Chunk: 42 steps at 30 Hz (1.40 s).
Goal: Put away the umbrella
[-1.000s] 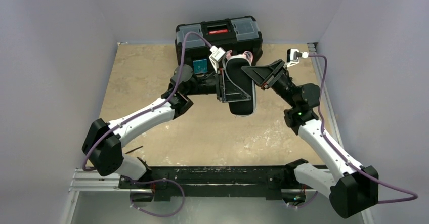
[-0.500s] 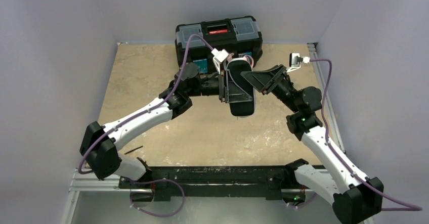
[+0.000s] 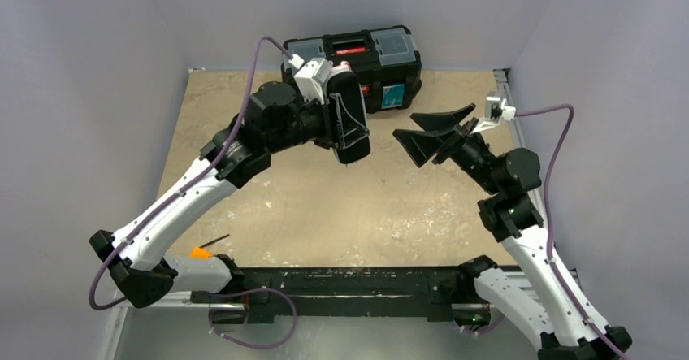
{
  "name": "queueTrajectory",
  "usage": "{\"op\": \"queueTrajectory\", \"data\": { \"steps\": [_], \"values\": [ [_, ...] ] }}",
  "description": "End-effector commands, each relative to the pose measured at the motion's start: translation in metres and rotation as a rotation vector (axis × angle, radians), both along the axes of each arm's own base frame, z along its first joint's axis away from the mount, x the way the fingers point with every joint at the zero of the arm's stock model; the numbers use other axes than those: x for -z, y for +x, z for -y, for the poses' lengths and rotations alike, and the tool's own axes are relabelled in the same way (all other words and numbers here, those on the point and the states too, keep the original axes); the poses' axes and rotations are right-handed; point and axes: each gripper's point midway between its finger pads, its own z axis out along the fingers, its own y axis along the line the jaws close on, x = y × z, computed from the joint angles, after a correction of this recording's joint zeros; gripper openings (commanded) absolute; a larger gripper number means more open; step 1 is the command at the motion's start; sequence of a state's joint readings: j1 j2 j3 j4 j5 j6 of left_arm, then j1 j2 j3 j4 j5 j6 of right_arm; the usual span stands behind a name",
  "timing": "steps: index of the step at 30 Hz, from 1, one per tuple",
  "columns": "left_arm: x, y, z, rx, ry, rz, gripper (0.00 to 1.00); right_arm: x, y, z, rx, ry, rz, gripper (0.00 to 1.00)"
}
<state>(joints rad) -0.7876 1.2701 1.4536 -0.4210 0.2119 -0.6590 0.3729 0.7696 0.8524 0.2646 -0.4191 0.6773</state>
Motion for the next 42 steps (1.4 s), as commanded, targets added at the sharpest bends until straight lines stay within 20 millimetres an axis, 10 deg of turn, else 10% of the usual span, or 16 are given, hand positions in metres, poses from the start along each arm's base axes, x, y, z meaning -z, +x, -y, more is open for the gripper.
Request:
{"op": "queueTrajectory", "data": {
  "steps": [1, 18, 42],
  "values": [
    [-0.045, 0.019, -0.038, -0.159, 0.092, 0.210, 0.00, 0.026, -0.011, -0.015, -0.082, -0.106, 0.150, 0.92],
    [-0.093, 0.022, -0.031, -0.291, -0.004, 0.432, 0.00, 0.057, -0.034, -0.103, -0.100, -0.093, 0.511, 0.67],
    [-0.090, 0.018, -0.030, -0.332, -0.087, 0.436, 0.00, 0.034, -0.027, -0.116, -0.077, 0.000, 0.508, 0.40]
  ]
}}
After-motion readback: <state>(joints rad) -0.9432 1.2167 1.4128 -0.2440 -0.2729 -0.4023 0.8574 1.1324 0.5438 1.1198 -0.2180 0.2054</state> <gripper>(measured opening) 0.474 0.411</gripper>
